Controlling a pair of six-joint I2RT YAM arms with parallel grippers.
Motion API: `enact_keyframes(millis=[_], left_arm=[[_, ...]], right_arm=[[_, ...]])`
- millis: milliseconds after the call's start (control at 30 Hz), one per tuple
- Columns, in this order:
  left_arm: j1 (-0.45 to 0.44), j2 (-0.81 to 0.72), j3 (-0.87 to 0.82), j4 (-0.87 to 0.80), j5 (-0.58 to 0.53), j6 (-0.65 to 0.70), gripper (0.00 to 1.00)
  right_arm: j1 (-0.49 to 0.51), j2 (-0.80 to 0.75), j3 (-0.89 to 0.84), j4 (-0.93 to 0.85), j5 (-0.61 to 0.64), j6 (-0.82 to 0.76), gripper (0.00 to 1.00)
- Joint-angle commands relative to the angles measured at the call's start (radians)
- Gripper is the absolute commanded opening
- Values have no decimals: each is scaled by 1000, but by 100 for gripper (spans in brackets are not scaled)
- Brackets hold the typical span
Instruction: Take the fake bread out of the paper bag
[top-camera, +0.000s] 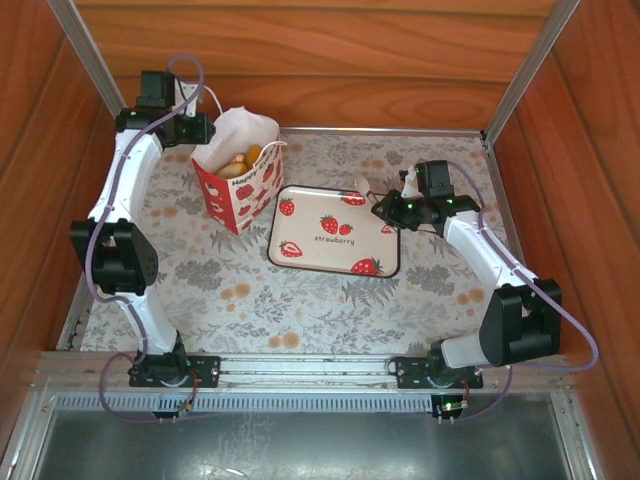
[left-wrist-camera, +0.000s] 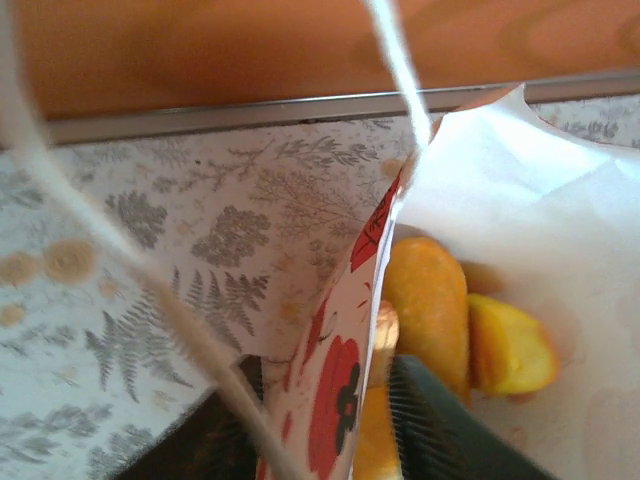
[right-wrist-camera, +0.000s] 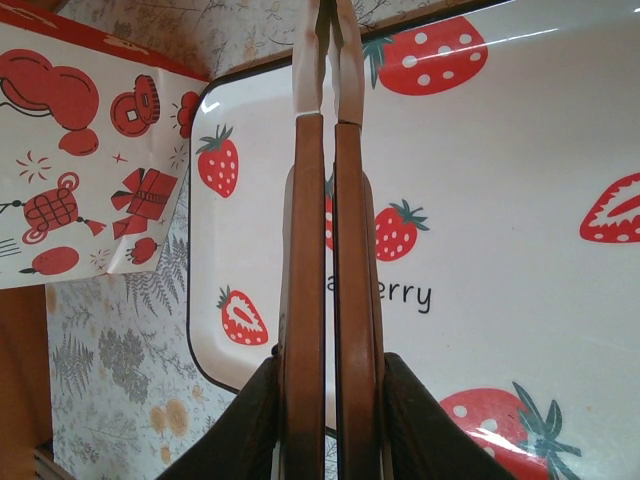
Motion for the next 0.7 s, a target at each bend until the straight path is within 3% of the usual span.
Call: enact_keyframes(millis=[0, 267, 400, 433, 533, 667], left_arm=[[-25, 17, 23, -38, -41, 61, 27], [-41, 15, 20, -46, -94, 114, 27], [-52, 22, 20, -55, -101, 134, 34], [-55, 24, 22, -57, -103, 136, 32], [-58, 28, 30, -57, -111, 134, 9], [-59, 20, 51, -57, -141, 150, 0]], right_arm=[[12, -24, 43, -4, -9, -14, 14], [20, -31, 54, -13, -18, -15, 14], [21, -30, 61, -12, -27, -13, 14], [23, -30, 64, -10, -29, -12, 14], [25, -29, 73, -8, -42, -9, 14], [30, -30, 89, -13, -55, -9, 14]])
